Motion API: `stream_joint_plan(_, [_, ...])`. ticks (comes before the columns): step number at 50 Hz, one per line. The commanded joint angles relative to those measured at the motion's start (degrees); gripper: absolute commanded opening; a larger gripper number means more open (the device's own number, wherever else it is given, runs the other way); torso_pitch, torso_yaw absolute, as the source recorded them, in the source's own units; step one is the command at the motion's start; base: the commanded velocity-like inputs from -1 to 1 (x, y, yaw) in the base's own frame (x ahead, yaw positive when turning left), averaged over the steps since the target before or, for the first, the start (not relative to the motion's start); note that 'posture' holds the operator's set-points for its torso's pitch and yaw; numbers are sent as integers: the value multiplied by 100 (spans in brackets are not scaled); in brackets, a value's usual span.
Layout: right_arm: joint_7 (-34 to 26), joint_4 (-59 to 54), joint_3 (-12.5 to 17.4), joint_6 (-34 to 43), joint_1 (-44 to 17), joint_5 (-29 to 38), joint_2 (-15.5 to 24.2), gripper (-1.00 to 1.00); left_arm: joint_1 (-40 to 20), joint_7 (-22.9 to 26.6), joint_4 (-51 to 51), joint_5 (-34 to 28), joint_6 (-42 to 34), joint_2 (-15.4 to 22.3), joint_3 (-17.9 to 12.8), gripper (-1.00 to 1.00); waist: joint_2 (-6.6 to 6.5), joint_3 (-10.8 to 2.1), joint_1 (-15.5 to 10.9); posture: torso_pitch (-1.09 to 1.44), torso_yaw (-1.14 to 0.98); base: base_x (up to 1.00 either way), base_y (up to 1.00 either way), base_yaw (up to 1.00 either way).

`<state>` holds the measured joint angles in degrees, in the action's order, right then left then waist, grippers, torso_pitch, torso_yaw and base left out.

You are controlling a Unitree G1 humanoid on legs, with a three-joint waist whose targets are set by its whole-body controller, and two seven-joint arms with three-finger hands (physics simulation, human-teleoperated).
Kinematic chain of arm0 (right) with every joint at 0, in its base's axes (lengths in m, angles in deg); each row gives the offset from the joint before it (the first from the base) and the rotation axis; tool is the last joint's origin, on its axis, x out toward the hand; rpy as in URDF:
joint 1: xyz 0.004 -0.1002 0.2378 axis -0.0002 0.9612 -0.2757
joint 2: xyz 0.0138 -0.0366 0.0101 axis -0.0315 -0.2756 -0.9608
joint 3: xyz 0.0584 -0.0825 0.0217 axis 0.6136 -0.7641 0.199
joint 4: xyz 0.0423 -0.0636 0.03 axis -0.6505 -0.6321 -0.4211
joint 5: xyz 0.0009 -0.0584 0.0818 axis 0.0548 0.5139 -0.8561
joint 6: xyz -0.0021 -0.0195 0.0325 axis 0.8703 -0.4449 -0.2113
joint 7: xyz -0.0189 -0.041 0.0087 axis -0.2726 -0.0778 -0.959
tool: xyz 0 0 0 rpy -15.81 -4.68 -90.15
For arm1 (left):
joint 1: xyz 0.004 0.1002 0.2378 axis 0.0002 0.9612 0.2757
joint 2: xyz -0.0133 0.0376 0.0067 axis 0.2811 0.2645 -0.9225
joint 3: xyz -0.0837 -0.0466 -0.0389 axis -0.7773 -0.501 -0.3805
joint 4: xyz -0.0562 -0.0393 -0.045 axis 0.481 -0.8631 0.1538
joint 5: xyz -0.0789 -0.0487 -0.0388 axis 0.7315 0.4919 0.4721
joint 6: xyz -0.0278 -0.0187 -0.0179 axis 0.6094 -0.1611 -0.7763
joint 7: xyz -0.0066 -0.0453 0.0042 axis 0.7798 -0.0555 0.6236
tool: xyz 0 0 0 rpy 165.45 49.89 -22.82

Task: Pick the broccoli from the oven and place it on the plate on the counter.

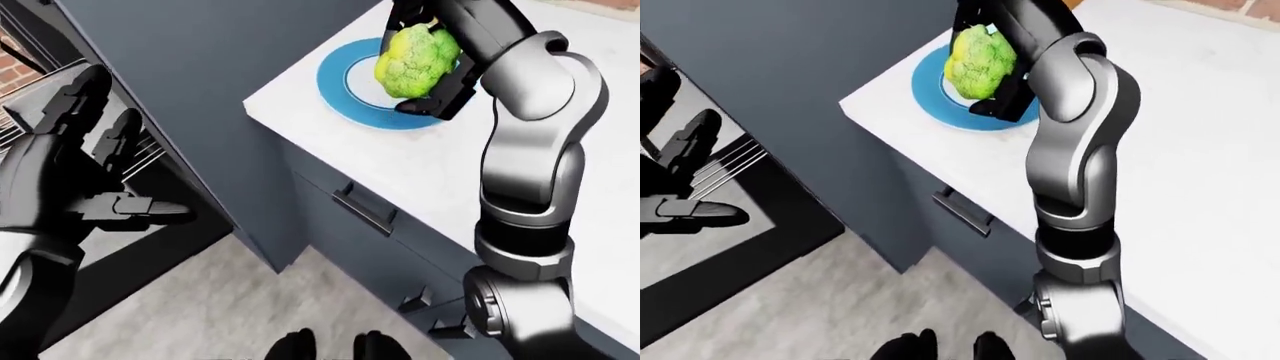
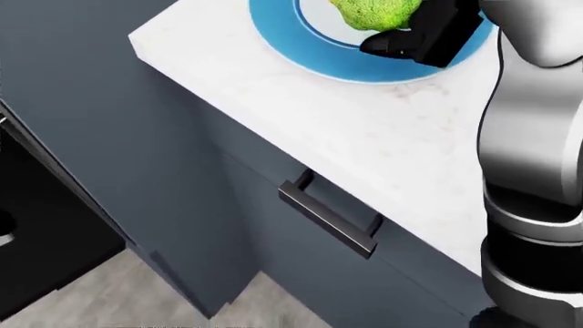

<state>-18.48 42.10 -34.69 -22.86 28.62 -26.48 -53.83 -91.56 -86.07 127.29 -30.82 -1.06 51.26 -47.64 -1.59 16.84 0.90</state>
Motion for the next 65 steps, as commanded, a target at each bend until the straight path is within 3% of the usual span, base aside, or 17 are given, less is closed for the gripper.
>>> stream_joint_plan(1, [24,147,17,-49,-235,34,30,-99,-74,20,118,-54,199,75,-96,100,-25,-201,1,42,0,0,0,0])
stream_joint_plan(14, [310,-877,-47,-91,-870,-165,-68,-99,12,145,104,-99,240,48,-173,100,-104,-369,64,29,0,0,0,0])
stream_joint_plan(22, [412,-1398,-94,-110,-1315,-167,-116,-99,24,234,76,-122,249,47,-244,100,-93,-627,59,21,0,0,0,0])
stream_joint_plan(34, [135,-1402,-145,167,-1307,-110,-185,-99,2,133,104,99,180,147,-373,100,-95,-1059,33,10,0,0,0,0])
stream_joint_plan(40, [103,-1513,-122,284,-1266,-153,-225,-100,-21,79,83,136,196,169,-333,100,-107,-1132,27,10,0,0,0,0])
stream_joint_plan(56, [324,-2081,-173,571,-1077,-272,-257,-100,58,84,46,250,245,242,-428,100,-138,-1143,22,10,0,0,0,0])
stream_joint_plan(65, [825,-2458,-96,412,-907,-550,-244,-100,118,119,-14,213,333,249,-458,100,-142,-1159,27,10,0,0,0,0])
